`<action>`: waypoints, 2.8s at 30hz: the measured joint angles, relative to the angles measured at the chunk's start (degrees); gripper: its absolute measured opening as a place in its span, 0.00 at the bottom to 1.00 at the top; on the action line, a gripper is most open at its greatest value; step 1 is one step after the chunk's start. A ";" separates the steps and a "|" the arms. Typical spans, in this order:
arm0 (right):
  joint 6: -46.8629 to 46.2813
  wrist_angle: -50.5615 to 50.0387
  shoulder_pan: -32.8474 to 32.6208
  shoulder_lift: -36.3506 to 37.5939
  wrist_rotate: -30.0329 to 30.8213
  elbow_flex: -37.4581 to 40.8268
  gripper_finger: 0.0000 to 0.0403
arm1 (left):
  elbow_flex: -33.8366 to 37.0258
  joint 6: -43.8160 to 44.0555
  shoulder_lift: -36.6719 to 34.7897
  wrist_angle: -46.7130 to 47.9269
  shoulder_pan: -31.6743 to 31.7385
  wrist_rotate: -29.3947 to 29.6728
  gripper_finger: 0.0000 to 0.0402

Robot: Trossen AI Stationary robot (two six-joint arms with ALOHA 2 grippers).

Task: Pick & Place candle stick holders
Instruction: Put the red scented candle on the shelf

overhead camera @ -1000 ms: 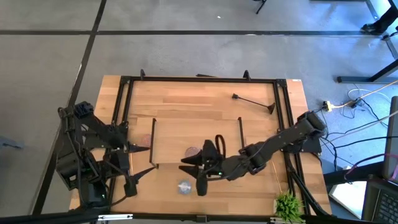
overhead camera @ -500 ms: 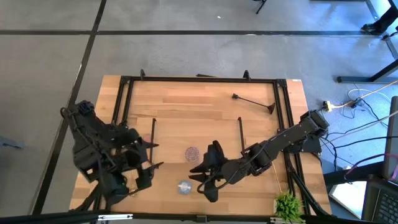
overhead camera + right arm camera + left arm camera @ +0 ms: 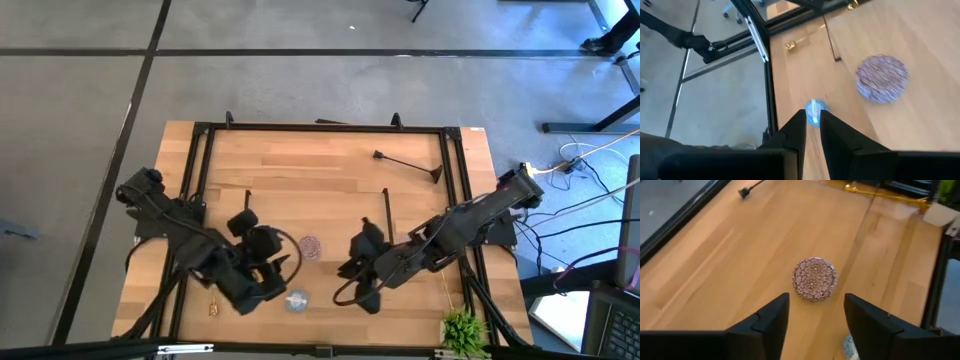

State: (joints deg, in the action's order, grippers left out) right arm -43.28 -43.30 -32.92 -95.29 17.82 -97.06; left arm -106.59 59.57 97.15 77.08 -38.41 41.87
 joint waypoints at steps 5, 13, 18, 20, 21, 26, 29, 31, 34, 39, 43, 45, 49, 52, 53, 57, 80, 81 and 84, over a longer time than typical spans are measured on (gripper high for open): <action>-2.84 -6.14 -1.41 2.68 2.56 0.00 0.11 | 0.00 2.93 1.90 0.13 2.32 -2.08 0.31; -8.78 -13.59 -3.22 3.26 4.98 0.02 0.10 | 0.00 4.59 5.15 1.60 4.49 -8.10 0.03; -13.71 -17.65 -4.20 3.11 8.54 0.02 0.10 | 0.00 6.84 7.12 2.54 5.21 -9.82 0.00; -16.39 -18.85 -4.50 3.11 9.61 0.02 0.10 | 0.03 8.20 7.49 2.96 5.71 -10.56 0.00; -17.63 -19.25 -4.65 3.11 9.83 0.02 0.10 | 0.23 8.93 7.47 2.64 6.04 -10.72 0.00; -20.35 -19.77 -5.12 3.11 10.30 0.02 0.10 | 3.38 12.32 6.24 0.31 7.99 -14.30 0.00; -20.88 -19.71 -5.10 3.11 11.17 0.02 0.10 | 6.09 13.35 4.78 -0.64 9.00 -18.50 0.00; -20.88 -19.51 -5.08 3.11 11.35 0.02 0.10 | 8.44 13.82 3.65 -2.93 9.44 -20.11 0.00; -20.84 -19.53 -5.13 3.11 11.42 0.02 0.10 | 11.96 14.07 1.06 -8.42 10.09 -21.30 0.00; -20.82 -19.53 -5.13 3.11 12.19 0.02 0.10 | 19.28 13.76 -3.50 -17.63 12.26 -24.06 0.00; -20.82 -19.53 -5.13 3.11 12.19 0.02 0.10 | 23.87 12.99 -6.39 -22.78 13.06 -25.32 0.00; -20.82 -19.53 -5.13 3.11 12.20 0.02 0.10 | 25.08 12.71 -6.78 -24.36 13.14 -26.36 0.00; -20.82 -19.53 -5.13 3.11 12.20 0.02 0.10 | 25.49 11.00 -6.79 -26.82 13.18 -27.17 0.00; -20.80 -19.53 -5.05 3.11 12.24 0.02 0.10 | 25.49 10.17 -6.52 -27.61 13.39 -27.08 0.00; -20.80 -19.53 -5.02 3.11 12.47 0.02 0.10 | 25.49 10.03 -6.52 -27.70 13.45 -27.00 0.00; -20.80 -19.51 -5.02 3.11 13.69 0.02 0.10 | 25.49 8.90 -6.52 -27.64 14.22 -27.08 0.00; -21.02 -19.01 -4.95 3.11 14.17 0.02 0.10 | 25.46 1.55 -5.62 -30.40 18.82 -31.61 0.00; -21.02 -19.01 -4.95 3.11 14.17 0.02 0.10 | 25.46 1.55 -5.60 -30.43 18.82 -31.46 0.00; -21.02 -19.01 -4.95 3.11 14.20 0.02 0.10 | 25.46 1.20 -5.60 -29.67 18.82 -31.31 0.00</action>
State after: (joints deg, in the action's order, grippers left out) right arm -64.29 -62.30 -37.87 -92.18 32.02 -97.03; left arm -81.12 60.77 91.55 47.41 -19.59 10.56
